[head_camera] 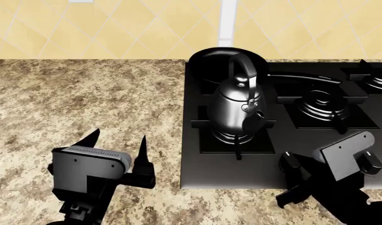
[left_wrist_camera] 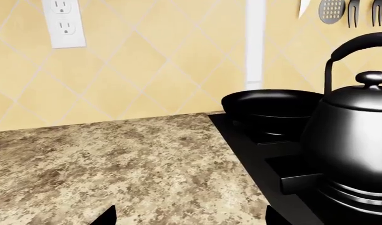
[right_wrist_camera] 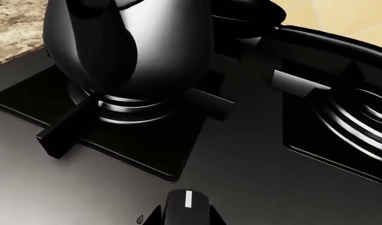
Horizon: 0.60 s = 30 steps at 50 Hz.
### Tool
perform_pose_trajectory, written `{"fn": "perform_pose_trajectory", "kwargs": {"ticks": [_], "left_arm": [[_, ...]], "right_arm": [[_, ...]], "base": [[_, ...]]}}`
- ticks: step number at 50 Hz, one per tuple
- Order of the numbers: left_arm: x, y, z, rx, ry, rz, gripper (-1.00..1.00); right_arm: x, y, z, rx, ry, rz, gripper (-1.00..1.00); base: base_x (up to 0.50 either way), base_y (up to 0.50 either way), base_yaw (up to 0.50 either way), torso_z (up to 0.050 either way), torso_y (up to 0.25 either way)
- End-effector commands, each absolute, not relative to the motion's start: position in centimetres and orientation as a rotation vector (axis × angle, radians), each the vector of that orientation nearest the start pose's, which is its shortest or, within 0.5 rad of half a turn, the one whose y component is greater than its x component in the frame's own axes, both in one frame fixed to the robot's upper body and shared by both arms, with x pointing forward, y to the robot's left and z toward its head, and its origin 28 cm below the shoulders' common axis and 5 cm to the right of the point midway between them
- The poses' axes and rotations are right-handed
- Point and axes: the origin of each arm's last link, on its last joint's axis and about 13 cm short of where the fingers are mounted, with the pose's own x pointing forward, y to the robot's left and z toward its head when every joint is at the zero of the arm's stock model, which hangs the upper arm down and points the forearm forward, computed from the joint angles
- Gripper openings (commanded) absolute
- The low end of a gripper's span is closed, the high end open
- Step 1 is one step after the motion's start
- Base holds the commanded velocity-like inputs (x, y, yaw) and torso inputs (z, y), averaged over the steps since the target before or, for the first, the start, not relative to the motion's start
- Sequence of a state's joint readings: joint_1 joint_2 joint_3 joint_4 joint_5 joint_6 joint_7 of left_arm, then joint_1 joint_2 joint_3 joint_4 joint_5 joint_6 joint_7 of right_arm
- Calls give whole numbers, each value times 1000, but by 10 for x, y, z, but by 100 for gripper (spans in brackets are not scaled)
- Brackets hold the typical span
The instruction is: Pick the kettle from the counter and place it on a stove burner. Then turn the burner on.
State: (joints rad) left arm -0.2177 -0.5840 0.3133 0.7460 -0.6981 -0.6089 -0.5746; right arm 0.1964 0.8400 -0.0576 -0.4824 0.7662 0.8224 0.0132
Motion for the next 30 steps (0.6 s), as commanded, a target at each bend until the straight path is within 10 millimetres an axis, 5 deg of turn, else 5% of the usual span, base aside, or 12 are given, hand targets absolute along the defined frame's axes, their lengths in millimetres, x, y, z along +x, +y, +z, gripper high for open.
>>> {"fn": "perform_pose_trajectory", "kwargs": {"ticks": [1,21,30], "left_arm": [[190,212,148,54,-57,-137,100],[190,210,151,57,-60,-137,100],[191,210,149,57,-54,-138,100]], "right_arm": [[182,-207,78,-93,701,457,-100],[200,-224,67,-261,733,570,-100],[191,-228,68,-306,757,592,-100]], "base": [[0,0,0,0,0],[5,3,8,0,0],[7,4,11,0,0]]}}
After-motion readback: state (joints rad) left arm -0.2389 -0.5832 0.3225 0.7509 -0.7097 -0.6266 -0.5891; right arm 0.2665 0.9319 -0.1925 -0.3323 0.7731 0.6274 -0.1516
